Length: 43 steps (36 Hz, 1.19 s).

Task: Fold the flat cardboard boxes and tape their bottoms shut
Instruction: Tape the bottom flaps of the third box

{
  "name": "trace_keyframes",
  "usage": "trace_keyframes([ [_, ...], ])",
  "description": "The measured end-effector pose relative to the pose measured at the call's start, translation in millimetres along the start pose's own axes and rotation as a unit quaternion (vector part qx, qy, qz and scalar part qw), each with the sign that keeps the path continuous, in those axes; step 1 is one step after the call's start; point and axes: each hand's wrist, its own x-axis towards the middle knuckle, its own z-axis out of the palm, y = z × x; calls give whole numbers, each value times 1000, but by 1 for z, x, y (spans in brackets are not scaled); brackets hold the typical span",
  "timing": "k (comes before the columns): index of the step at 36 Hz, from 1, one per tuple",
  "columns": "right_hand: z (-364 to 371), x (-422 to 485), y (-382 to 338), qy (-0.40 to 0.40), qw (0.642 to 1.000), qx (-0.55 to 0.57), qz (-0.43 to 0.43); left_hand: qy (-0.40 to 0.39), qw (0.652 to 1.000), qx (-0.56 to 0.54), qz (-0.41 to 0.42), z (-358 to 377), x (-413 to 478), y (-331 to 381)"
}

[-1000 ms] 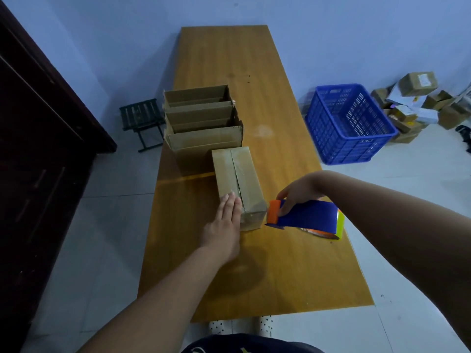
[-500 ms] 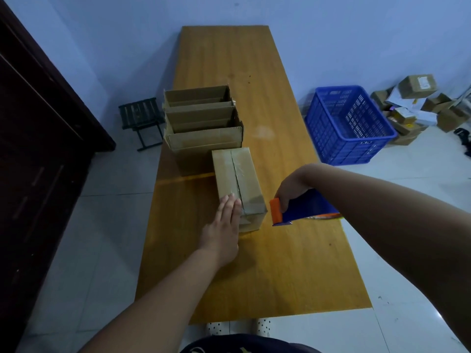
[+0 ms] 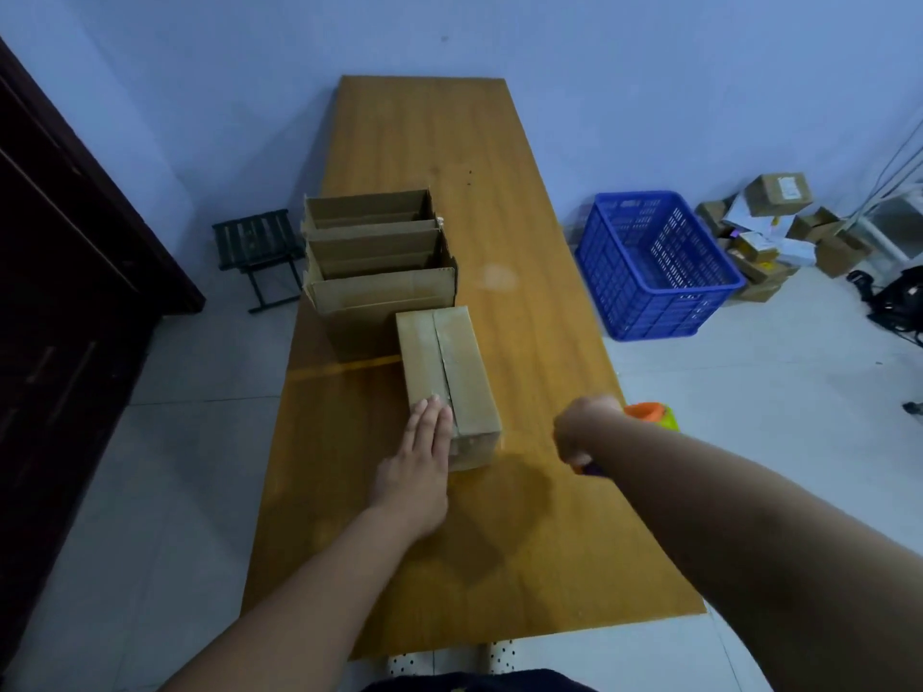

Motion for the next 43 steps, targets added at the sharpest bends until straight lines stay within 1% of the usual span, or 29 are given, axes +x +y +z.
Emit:
trace_keyframes([
  [1,19,2,5,5,999,23,21,0,1000,3,0,0,0,-1],
  [3,44,4,10,23,991,120,47,1,1000,9,1,0,2,-1],
  [5,51,7,9,57,980,183,59,-5,1000,15,-3,3,3,1],
  [9,50,12,-2,152,964,213,49,0,1000,16,-21,6,6,7],
  [14,50,15,-15,199,961,190,25,-5,1000,18,-13,3,5,3],
  [18,55,23,-19,196,965,173,16,-9,1000,23,-11,3,5,4],
  [21,56,27,-19,182,975,129,11,-13,999,25,-20,3,6,6],
  [23,56,30,-20,188,977,103,9,-12,999,25,-21,3,7,6],
  [29,44,31,-22,217,973,58,54,-14,999,32,-21,2,7,6],
  [31,41,31,-22,224,972,42,52,-11,999,36,-22,3,7,7],
  [37,38,36,-18,209,971,108,40,-10,999,33,-24,3,7,6],
  [41,36,37,-15,185,965,186,24,-4,999,31,-25,4,6,7],
  [43,34,38,-15,181,961,208,9,-1,999,34,-22,5,6,6],
])
